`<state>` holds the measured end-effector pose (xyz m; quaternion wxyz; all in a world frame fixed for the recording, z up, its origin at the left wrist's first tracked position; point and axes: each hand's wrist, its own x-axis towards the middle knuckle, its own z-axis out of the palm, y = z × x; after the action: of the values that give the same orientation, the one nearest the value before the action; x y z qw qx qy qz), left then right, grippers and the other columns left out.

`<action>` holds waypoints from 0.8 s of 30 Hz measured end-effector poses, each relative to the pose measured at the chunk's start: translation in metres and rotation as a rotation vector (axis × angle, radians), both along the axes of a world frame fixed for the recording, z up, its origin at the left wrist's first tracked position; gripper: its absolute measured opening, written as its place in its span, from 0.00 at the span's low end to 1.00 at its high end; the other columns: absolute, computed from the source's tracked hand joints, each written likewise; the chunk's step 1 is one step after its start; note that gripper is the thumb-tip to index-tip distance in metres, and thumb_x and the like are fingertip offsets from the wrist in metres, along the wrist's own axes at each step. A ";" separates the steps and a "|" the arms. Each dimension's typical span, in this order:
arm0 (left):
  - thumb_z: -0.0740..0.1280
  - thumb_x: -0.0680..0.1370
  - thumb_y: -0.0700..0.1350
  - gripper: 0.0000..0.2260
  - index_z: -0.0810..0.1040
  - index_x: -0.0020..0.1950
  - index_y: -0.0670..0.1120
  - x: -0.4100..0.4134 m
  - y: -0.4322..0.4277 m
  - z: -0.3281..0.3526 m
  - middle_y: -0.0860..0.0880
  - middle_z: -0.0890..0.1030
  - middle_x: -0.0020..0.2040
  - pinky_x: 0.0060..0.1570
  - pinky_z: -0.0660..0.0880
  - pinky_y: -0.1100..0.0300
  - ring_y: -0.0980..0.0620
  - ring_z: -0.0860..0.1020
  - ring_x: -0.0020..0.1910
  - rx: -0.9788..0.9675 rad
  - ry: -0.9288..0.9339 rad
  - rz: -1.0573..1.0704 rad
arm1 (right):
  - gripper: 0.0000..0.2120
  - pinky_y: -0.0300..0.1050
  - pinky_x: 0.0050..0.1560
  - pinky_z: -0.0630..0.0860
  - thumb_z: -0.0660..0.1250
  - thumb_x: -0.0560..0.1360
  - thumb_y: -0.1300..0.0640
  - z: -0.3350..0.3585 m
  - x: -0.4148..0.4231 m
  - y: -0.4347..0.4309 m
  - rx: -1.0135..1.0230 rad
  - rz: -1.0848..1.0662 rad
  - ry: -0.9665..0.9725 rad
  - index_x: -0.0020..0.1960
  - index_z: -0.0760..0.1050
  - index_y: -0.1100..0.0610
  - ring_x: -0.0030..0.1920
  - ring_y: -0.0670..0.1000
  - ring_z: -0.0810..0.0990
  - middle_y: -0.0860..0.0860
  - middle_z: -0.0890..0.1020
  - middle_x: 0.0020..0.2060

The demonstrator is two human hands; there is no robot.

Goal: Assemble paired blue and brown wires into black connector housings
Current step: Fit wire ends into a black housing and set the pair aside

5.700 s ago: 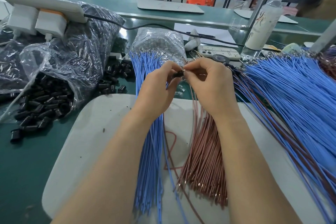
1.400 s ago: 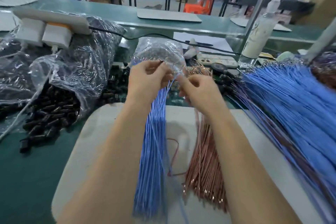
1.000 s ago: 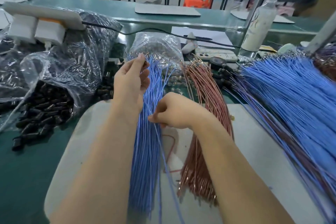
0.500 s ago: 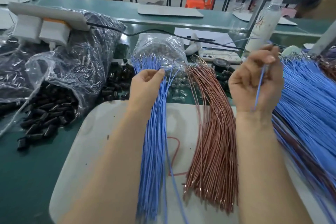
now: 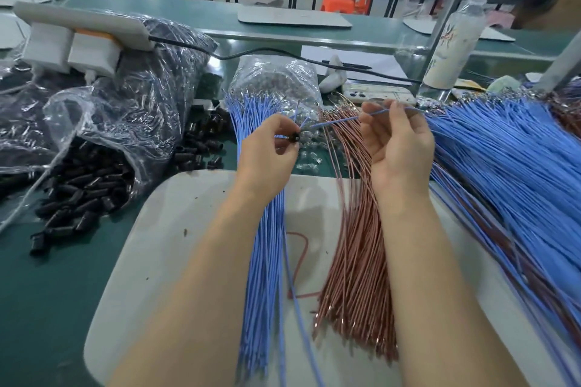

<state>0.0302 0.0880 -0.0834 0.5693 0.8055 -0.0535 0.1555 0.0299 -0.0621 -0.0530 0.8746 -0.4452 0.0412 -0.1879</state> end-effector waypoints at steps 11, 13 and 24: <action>0.67 0.76 0.37 0.08 0.74 0.46 0.49 -0.002 -0.001 -0.001 0.59 0.77 0.40 0.41 0.72 0.76 0.63 0.76 0.41 0.083 -0.046 0.019 | 0.12 0.38 0.34 0.77 0.57 0.82 0.60 0.003 -0.004 0.012 -0.257 -0.065 -0.066 0.41 0.74 0.57 0.30 0.47 0.80 0.51 0.82 0.32; 0.68 0.76 0.39 0.06 0.74 0.47 0.49 -0.003 -0.002 -0.001 0.59 0.76 0.40 0.41 0.73 0.72 0.61 0.76 0.41 0.146 -0.062 0.033 | 0.12 0.38 0.34 0.77 0.57 0.82 0.61 0.003 -0.005 0.014 -0.300 -0.084 -0.078 0.41 0.73 0.57 0.30 0.47 0.79 0.52 0.82 0.33; 0.70 0.75 0.42 0.06 0.79 0.52 0.47 -0.002 -0.003 -0.003 0.55 0.78 0.44 0.47 0.70 0.66 0.57 0.75 0.44 0.291 -0.093 0.069 | 0.13 0.38 0.34 0.76 0.57 0.82 0.60 0.003 -0.005 0.013 -0.339 -0.060 -0.083 0.40 0.74 0.57 0.30 0.47 0.80 0.51 0.83 0.32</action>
<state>0.0285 0.0850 -0.0866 0.4377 0.8728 -0.0741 0.2030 0.0246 -0.0489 -0.0497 0.7820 -0.5765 -0.0139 -0.2366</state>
